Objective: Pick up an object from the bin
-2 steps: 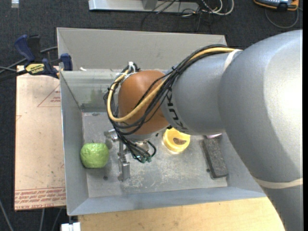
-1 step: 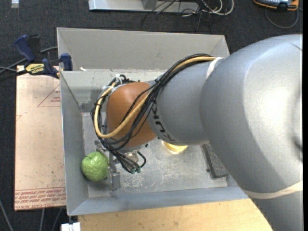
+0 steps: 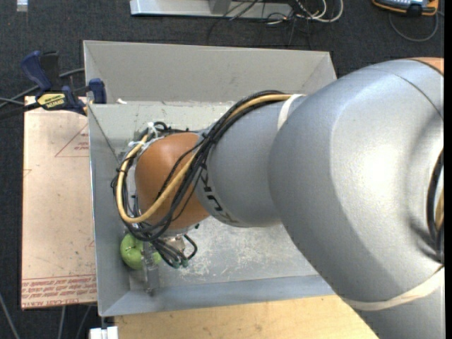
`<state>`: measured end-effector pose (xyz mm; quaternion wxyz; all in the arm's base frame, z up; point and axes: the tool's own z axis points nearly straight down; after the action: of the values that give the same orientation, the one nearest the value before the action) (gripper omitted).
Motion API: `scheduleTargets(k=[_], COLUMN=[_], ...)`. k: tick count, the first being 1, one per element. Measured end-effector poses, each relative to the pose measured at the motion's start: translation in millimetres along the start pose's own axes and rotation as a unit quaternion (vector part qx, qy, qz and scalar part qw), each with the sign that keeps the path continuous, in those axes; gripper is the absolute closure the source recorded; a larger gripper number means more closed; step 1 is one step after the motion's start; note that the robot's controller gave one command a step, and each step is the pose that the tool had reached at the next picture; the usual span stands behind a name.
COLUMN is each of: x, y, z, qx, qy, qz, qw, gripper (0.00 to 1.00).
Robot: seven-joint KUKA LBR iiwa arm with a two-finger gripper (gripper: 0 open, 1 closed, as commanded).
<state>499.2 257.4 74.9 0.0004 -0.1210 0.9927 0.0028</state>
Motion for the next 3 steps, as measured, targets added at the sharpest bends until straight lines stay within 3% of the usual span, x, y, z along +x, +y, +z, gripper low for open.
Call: scheduleTargets(k=[1,3], x=[-1.9,-1.9], y=[-10.4,-10.4], z=[3.5,3.6], qx=[0.002,0.001], qy=[-0.0012,-0.0014], qz=[-0.265,-0.265], qw=[0.9643,0.9643], gripper=[1.00,1.00])
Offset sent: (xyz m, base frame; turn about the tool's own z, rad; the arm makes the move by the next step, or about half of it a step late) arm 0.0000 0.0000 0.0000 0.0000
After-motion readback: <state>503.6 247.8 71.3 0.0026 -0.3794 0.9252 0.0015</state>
